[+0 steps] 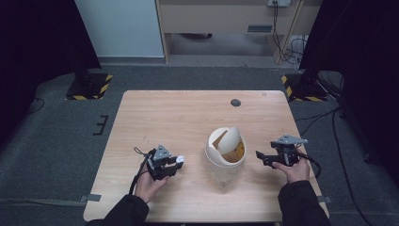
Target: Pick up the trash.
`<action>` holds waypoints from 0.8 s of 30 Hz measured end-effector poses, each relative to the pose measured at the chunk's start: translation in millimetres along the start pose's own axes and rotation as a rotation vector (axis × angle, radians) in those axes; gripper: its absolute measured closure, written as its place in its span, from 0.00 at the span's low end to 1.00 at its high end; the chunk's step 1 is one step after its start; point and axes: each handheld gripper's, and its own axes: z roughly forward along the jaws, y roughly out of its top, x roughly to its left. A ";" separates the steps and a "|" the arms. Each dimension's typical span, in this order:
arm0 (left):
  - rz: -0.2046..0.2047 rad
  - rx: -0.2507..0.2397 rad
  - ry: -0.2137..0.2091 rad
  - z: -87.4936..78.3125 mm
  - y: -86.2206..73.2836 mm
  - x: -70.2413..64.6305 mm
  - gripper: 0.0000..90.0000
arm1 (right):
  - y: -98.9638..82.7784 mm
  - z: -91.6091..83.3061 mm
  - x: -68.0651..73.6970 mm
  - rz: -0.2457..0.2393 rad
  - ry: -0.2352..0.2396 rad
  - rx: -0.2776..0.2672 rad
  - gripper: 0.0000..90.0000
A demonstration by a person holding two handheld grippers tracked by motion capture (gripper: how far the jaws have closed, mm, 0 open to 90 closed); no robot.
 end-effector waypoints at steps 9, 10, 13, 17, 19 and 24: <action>-0.020 -0.125 -0.027 -29.3 3.0 -1.7 0.72 | -0.9 -0.1 -1.1 0.003 -0.003 0.004 0.21; -0.019 -0.139 -0.033 -31.3 3.7 -2.3 0.72 | -1.0 0.2 -1.1 0.003 -0.004 0.002 0.21; -0.017 -0.170 -0.050 -34.8 5.5 -5.0 0.72 | -1.4 0.6 -1.5 0.008 -0.002 0.004 0.21; -0.010 -0.209 -0.074 -38.9 8.6 -10.2 0.72 | -1.8 0.8 -1.5 0.009 -0.002 0.006 0.21; -0.006 -0.221 -0.078 -40.5 10.0 -11.4 0.72 | -1.9 0.8 -1.5 0.009 -0.002 0.005 0.21; 0.004 -0.265 -0.098 -43.8 14.2 -17.1 0.72 | -2.1 0.8 -2.1 0.013 -0.004 0.004 0.21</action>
